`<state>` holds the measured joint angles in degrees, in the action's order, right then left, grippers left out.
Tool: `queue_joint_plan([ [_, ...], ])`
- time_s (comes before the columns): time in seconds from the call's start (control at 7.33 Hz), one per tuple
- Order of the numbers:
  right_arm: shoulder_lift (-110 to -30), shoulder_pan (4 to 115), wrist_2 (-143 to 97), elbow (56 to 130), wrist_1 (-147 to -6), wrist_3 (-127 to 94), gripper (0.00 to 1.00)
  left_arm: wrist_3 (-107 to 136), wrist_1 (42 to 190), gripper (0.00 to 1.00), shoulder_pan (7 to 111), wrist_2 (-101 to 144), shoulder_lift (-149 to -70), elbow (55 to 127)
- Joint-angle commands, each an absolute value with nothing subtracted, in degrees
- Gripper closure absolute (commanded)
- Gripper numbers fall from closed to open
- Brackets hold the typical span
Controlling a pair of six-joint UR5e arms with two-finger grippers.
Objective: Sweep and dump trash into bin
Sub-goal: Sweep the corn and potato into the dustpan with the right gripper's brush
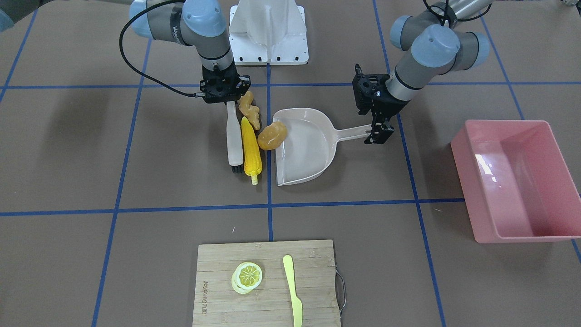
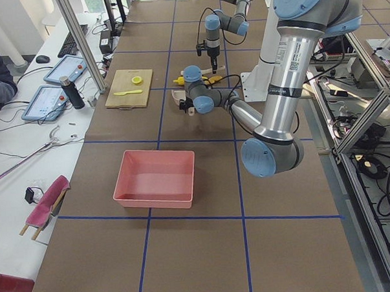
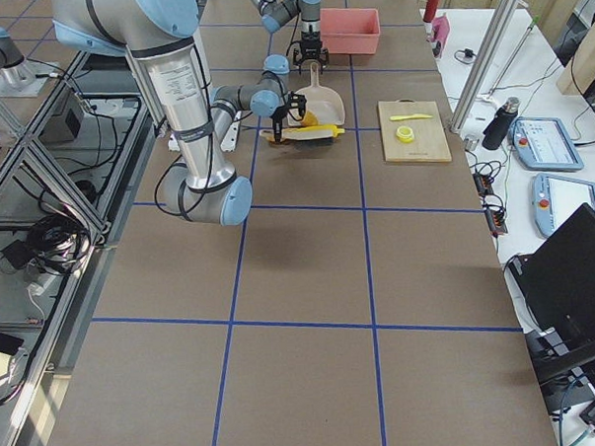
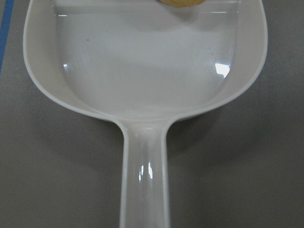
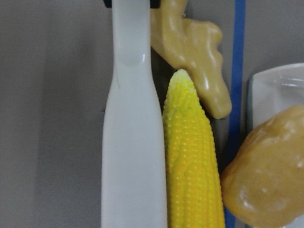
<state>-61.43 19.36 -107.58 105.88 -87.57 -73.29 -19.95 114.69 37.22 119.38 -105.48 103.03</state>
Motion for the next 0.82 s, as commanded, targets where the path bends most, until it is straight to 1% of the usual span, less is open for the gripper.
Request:
queue_joint_plan([
  [0.0, -61.3, 18.0, -107.6, 105.4, -82.7, -76.6, 1.00, -20.0, 114.7, 0.03, 37.2, 119.4, -105.6, 102.7],
  [0.41, -58.2, 17.1, -107.8, 99.7, -73.2, -80.2, 1.00, -20.0, 114.8, 0.04, 37.2, 119.4, -105.5, 102.6],
  [0.68, -56.9, 16.9, -108.1, 99.1, -68.8, -83.2, 1.00, -20.0, 114.8, 0.04, 37.2, 119.4, -105.4, 102.5],
])
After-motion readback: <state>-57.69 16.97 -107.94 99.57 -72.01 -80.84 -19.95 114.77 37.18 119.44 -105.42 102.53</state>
